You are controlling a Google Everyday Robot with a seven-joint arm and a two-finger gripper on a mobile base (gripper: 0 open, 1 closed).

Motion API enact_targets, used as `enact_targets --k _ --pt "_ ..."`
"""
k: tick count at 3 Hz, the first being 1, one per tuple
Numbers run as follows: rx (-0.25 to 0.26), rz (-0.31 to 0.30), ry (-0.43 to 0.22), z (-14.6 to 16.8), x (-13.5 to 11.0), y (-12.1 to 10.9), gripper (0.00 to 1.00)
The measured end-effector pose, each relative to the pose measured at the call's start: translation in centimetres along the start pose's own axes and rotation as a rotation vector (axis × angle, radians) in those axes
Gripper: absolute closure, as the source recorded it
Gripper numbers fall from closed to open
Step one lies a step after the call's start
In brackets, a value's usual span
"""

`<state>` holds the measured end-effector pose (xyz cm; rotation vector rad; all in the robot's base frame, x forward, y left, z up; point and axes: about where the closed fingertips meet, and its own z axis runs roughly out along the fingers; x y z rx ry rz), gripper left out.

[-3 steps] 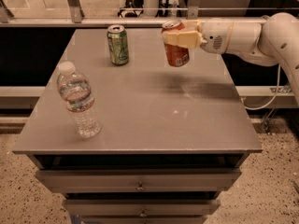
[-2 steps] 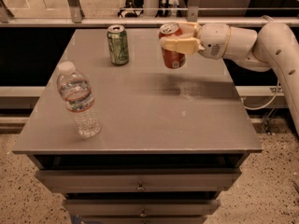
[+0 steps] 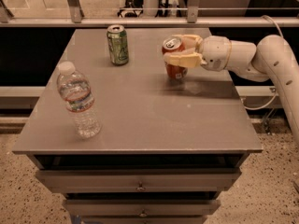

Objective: Place coke can upright

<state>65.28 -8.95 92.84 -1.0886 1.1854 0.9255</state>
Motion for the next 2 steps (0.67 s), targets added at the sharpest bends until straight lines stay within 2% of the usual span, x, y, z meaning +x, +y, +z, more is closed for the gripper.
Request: enact_targets --k 1,2 --pt "0.007 0.064 0.028 -0.88 1.87 -0.44 0.68" --pt "0.019 0.093 0.04 -1.31 2.48 -0.59 0.37"
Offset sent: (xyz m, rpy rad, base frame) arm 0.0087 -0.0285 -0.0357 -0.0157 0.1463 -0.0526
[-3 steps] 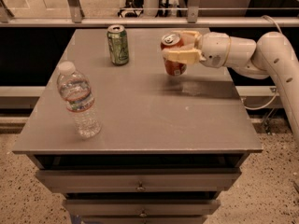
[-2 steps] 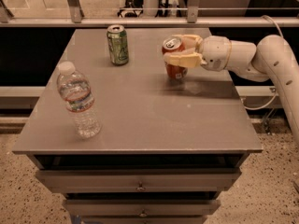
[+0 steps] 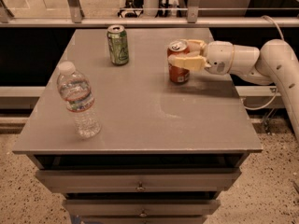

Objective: Place coke can upright

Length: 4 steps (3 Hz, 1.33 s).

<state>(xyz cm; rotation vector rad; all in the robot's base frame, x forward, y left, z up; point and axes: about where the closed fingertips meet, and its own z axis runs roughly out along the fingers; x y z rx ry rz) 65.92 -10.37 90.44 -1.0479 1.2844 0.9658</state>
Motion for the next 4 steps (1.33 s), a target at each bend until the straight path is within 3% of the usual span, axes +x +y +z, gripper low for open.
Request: enact_targets --k 1,2,3,4 --pt "0.0 0.0 0.0 0.0 -0.2 0.0 0.14" --pt "0.04 0.02 0.06 -2.2 0.8 -0.6 0.0" --pt "0.095 0.019 0.148 -6.1 1.0 -1.0 0.0" --pt "0.182 0.001 0.241 -12.0 -0.3 -1.3 0.0"
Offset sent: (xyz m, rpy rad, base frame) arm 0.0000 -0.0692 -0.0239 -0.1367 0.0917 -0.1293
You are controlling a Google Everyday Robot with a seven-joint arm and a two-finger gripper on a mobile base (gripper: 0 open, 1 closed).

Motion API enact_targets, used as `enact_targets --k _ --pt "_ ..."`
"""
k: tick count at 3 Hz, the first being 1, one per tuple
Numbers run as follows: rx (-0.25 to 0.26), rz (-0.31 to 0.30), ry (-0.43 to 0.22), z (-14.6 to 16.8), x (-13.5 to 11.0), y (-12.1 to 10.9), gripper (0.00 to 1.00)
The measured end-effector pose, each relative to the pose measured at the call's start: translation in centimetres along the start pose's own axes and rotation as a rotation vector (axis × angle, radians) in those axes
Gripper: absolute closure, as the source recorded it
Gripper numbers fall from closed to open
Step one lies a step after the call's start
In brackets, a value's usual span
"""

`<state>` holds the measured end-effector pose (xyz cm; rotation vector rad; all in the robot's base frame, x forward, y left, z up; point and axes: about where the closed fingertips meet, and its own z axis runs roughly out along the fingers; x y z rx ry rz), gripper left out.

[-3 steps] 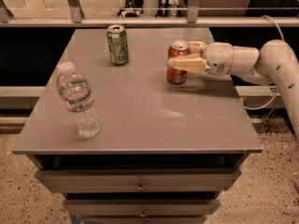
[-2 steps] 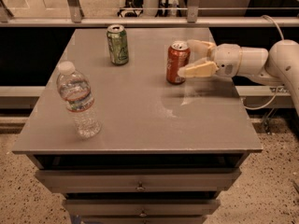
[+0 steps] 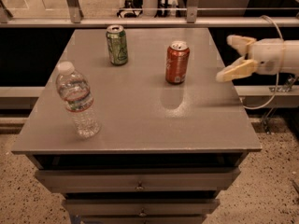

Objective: Place coke can upright

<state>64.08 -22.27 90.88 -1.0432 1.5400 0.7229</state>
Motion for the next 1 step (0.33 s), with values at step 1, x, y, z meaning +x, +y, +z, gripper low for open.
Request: enact_targets --k 1 --pt "0.0 -0.002 0.005 0.02 0.02 -0.14 0.0"
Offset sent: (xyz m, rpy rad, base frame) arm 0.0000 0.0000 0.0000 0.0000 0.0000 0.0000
